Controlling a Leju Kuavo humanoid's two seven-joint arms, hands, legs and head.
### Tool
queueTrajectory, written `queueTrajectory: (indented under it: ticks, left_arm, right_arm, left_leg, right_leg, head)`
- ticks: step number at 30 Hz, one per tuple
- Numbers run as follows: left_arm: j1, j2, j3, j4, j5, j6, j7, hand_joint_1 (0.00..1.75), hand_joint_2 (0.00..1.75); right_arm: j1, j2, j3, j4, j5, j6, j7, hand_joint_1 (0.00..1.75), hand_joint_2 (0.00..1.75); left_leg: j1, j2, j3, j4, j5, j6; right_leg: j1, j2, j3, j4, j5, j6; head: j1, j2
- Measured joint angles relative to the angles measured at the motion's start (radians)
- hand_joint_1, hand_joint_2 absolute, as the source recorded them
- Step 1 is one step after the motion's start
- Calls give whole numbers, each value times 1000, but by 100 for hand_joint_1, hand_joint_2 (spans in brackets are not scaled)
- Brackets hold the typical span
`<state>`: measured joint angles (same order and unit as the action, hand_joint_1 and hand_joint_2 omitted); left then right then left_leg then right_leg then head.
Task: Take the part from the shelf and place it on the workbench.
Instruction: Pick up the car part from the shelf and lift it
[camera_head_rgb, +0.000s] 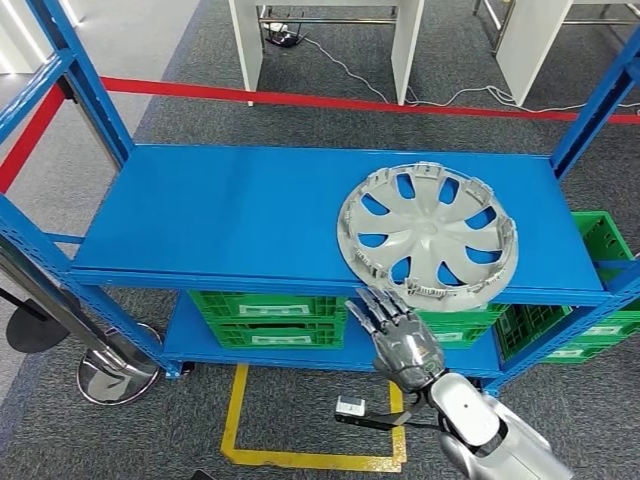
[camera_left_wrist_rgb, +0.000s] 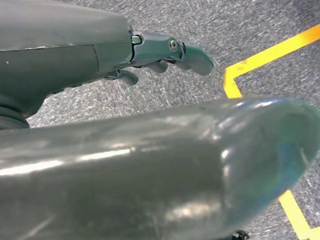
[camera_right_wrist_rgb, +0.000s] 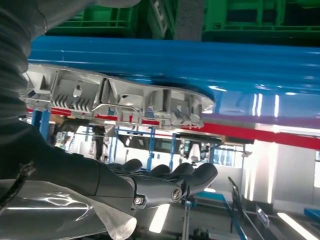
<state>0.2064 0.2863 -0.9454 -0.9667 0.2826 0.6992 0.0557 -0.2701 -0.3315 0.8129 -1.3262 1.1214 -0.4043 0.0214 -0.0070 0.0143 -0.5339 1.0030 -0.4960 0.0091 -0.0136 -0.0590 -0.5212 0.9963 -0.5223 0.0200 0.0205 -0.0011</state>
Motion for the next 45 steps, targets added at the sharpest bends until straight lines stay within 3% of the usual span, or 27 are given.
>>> queueTrajectory:
  ticks: [17,45]
  left_arm:
    - [-10,9,-46,0,32,0,12,0,0]
    - [-16,9,-69,0,77,1,6,0,0]
  right_arm:
    - [-54,30,-40,42,13,52,37,0,175]
    - [-96,29,-82,131,65,108,84,0,175]
  left_leg:
    - [0,0,0,0,0,0]
    - [0,0,0,0,0,0]
  right_leg:
    - [0,0,0,0,0,0]
    - [0,0,-1,0,0,0]
  head:
    - [0,0]
    - [0,0]
